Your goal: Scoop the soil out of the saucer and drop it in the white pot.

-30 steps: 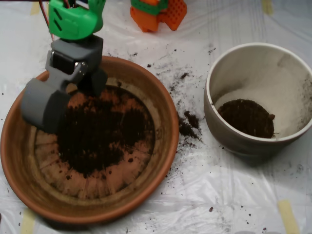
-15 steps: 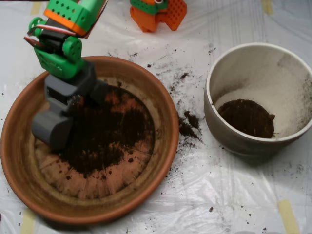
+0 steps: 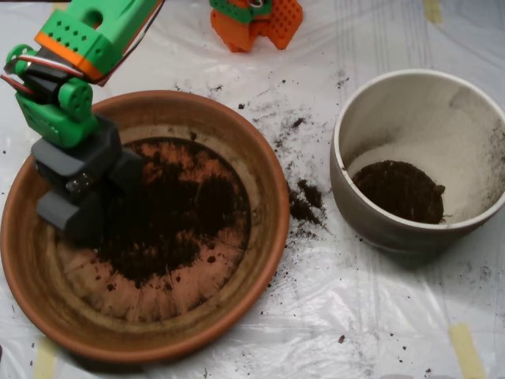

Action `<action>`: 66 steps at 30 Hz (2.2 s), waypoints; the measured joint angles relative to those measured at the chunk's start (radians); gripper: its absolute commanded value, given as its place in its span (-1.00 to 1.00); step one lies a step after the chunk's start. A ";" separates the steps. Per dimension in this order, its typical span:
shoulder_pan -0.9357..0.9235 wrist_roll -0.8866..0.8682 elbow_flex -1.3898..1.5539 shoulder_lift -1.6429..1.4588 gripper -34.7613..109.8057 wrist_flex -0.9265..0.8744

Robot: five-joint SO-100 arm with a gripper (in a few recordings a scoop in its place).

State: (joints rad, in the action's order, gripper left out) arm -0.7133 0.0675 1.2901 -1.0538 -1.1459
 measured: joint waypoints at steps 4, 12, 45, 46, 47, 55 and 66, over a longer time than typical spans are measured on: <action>-0.008 -0.008 0.000 0.002 -0.52 0.023; 0.003 0.104 0.126 -0.055 -0.53 0.259; 0.592 0.192 0.552 -1.154 -0.53 0.110; 0.617 0.187 0.529 -1.154 -0.53 0.094; 0.641 0.184 0.500 -1.149 -0.53 0.077; 0.862 0.172 0.272 -1.006 -0.53 -0.049; 1.081 0.201 0.054 -0.778 -0.24 -0.215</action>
State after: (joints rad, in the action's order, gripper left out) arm 0.3682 0.2684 1.3438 -1.8316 -1.3606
